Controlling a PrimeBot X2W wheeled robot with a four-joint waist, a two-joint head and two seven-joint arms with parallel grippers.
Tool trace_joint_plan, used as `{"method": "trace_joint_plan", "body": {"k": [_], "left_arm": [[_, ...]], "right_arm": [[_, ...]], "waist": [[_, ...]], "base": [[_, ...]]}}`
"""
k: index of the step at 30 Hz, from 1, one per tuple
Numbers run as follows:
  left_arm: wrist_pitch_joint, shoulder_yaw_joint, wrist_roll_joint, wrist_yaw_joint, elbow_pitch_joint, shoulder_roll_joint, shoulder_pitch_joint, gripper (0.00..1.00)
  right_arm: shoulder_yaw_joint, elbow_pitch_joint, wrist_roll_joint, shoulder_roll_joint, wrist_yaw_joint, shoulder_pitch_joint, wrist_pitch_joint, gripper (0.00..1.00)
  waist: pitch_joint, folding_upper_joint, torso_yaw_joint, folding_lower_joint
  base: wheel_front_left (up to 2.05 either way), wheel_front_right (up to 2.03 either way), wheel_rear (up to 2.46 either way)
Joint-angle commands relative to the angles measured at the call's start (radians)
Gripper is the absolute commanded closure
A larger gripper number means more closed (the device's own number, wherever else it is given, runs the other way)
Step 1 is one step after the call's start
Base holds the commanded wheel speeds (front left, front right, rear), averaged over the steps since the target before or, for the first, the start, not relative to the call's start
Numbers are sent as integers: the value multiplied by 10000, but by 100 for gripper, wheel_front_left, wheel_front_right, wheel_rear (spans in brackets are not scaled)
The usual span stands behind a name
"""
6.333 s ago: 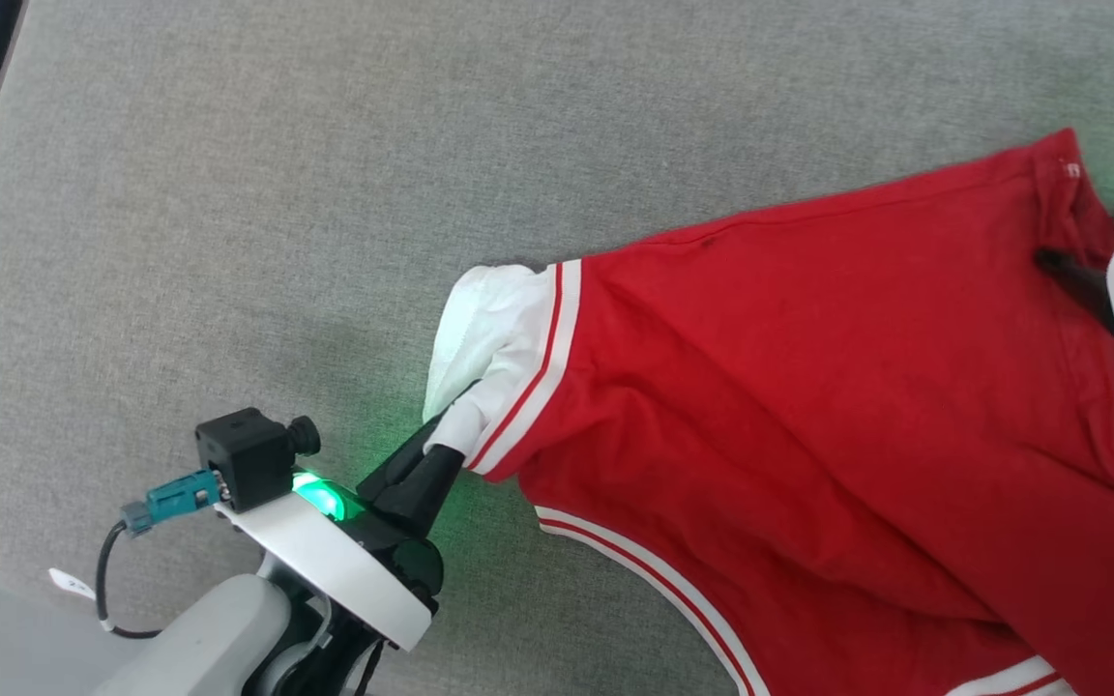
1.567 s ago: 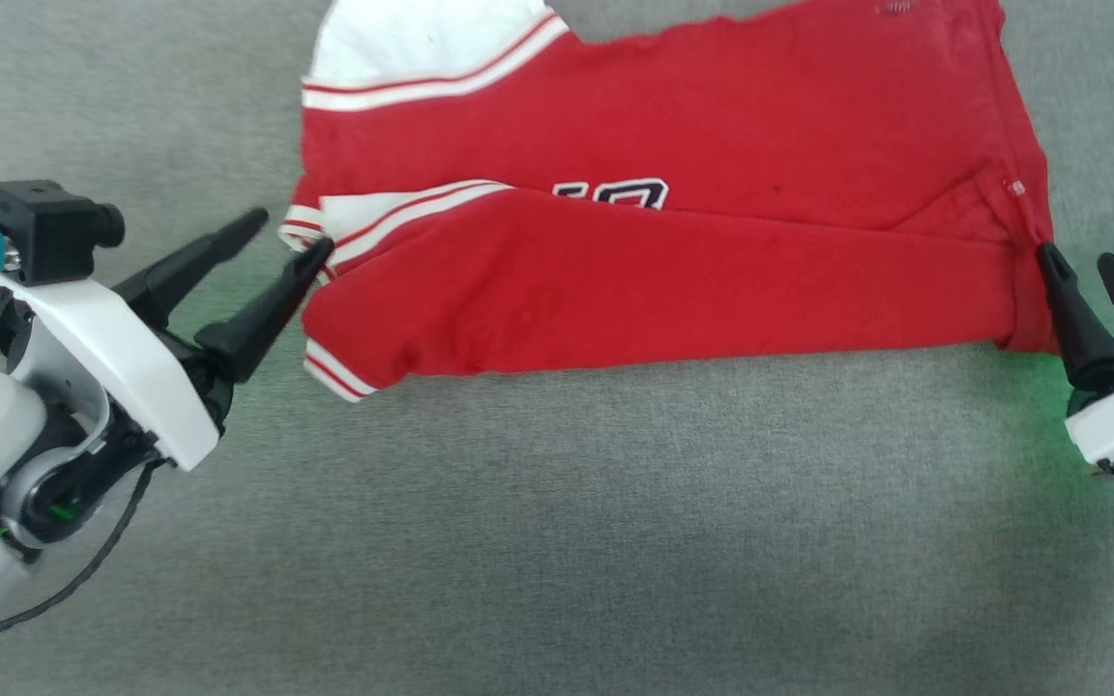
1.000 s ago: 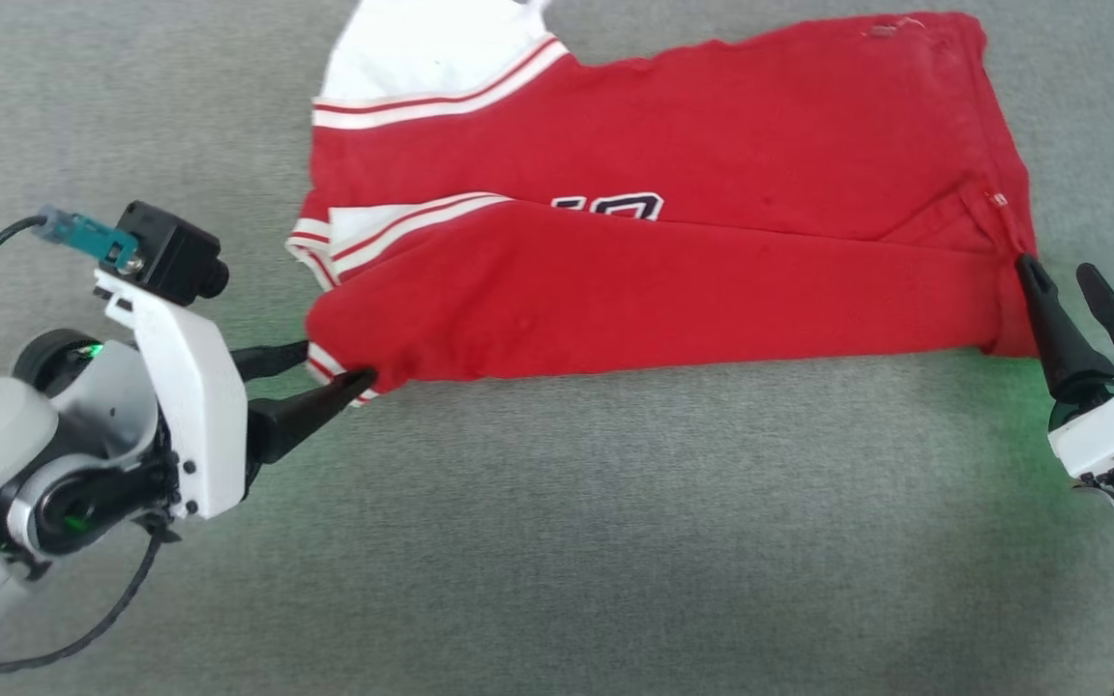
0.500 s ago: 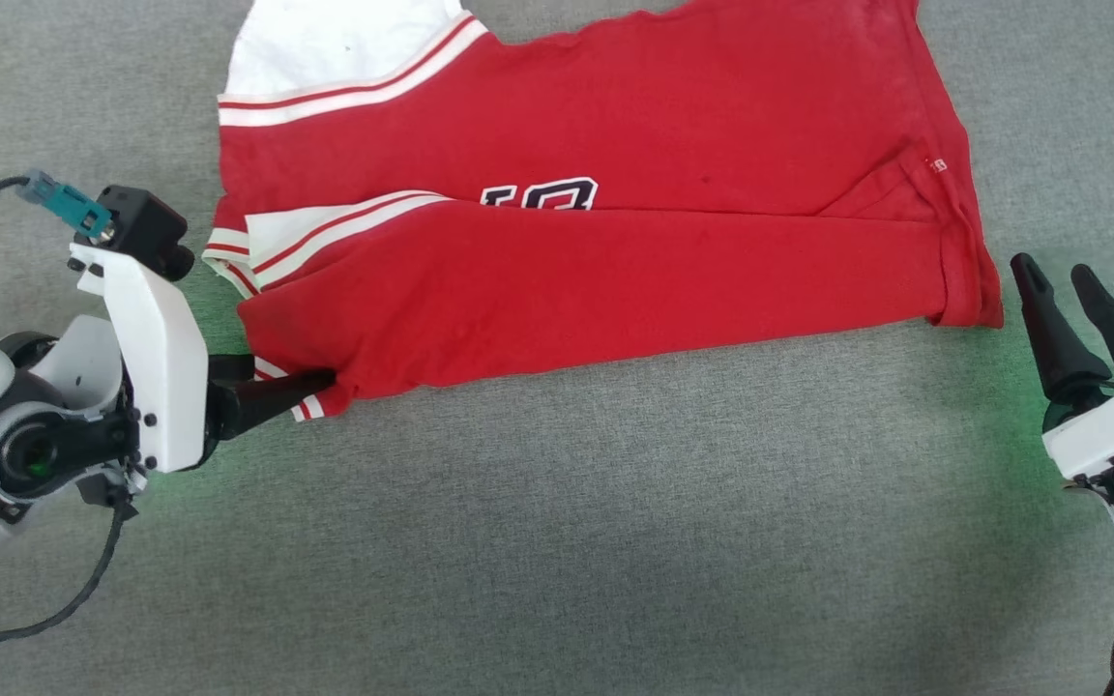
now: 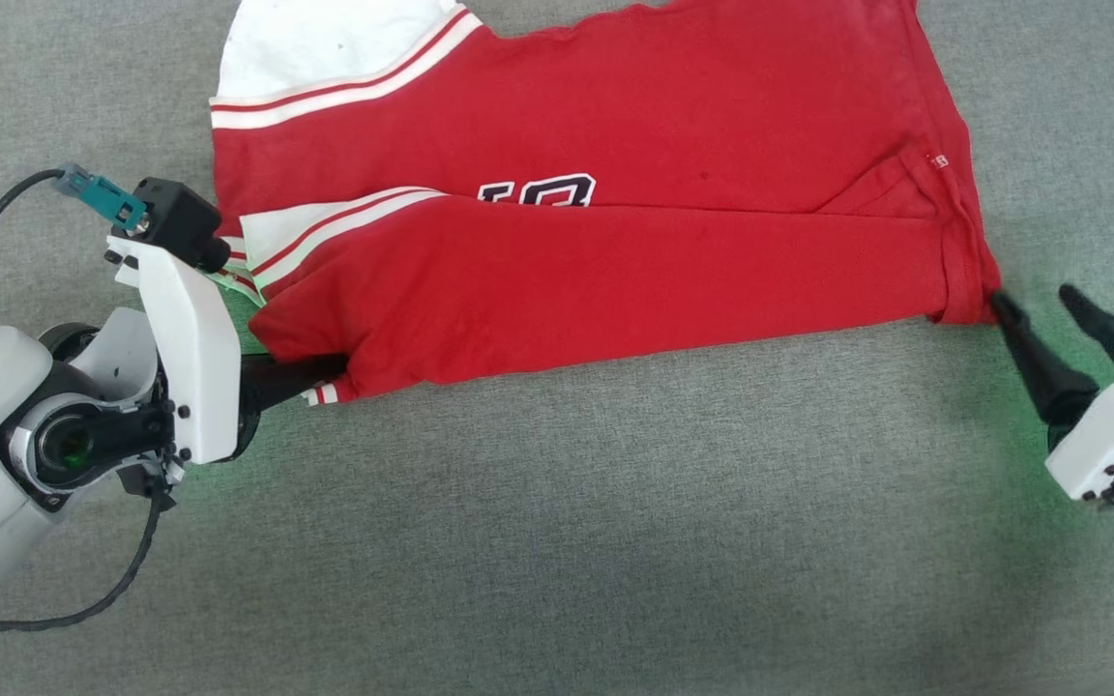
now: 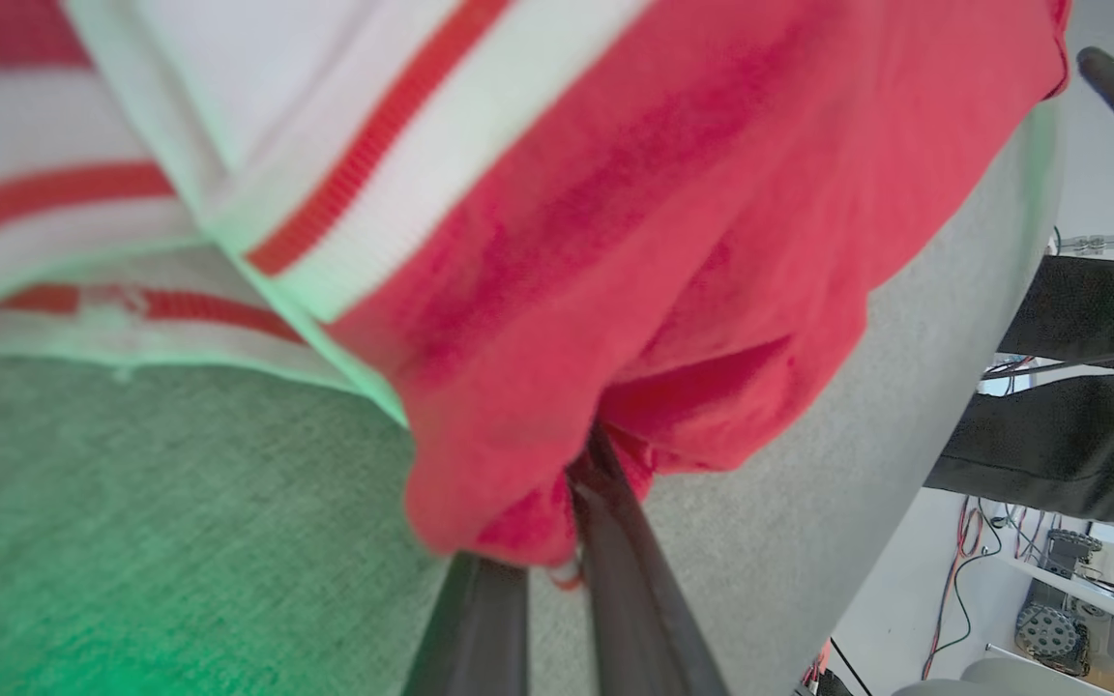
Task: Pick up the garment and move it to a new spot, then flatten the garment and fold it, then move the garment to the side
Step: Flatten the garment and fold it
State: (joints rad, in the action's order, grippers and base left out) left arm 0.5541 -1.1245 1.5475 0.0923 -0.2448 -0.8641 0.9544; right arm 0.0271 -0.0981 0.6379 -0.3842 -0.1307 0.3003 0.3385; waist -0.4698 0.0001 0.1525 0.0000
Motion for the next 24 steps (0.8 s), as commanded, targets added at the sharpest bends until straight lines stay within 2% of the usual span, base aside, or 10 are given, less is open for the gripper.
{"method": "trace_joint_plan", "body": {"k": [1, 6, 15, 16, 17, 18, 19, 24], "left_arm": [[18, -355, -129, 27, 43, 346, -520, 100], [-232, -244, -284, 108, 376, 296, -453, 100], [-380, -212, -438, 82, 425, 438, -276, 100], [-423, -202, -463, 94, 417, 498, -243, 100], [-443, -184, -455, 105, 403, 527, -241, 100], [-464, -176, -449, 112, 389, 550, -252, 100], [-527, -166, -447, 127, 376, 569, -277, 100], [-824, -81, -425, 194, 317, 607, -476, 100]], "right_arm": [[-224, 137, -87, -241, 0, 10, 425, 0], [-866, 533, -310, -1060, 0, 342, 2010, 0], [-1265, -98, -148, -1059, 2, 1302, 3188, 0], [-1485, -462, -185, -1095, 2, 1359, 3450, 9], [-1611, -618, -149, -1117, 2, 1371, 3565, 55], [-1700, -785, -119, -1143, 2, 1352, 3616, 71], [-1792, -910, -85, -1167, 2, 1331, 3623, 100], [-1845, -1226, 140, -1269, 25, 1413, 3282, 100]], "waist": [[11, -1, -21, 0], [-67, -1, -167, 0], [-370, -1, -393, 0], [-409, -1, -454, 0], [-420, -1, -481, 0], [-429, -1, -503, 0], [-433, -1, -520, 0], [-360, -1, -598, 0]], "base": [[0, 0, 0], [0, 0, 0], [0, 0, 0], [0, 0, 0], [0, 0, 0], [0, 0, 0], [0, 0, 0], [0, 0, 0]]}}
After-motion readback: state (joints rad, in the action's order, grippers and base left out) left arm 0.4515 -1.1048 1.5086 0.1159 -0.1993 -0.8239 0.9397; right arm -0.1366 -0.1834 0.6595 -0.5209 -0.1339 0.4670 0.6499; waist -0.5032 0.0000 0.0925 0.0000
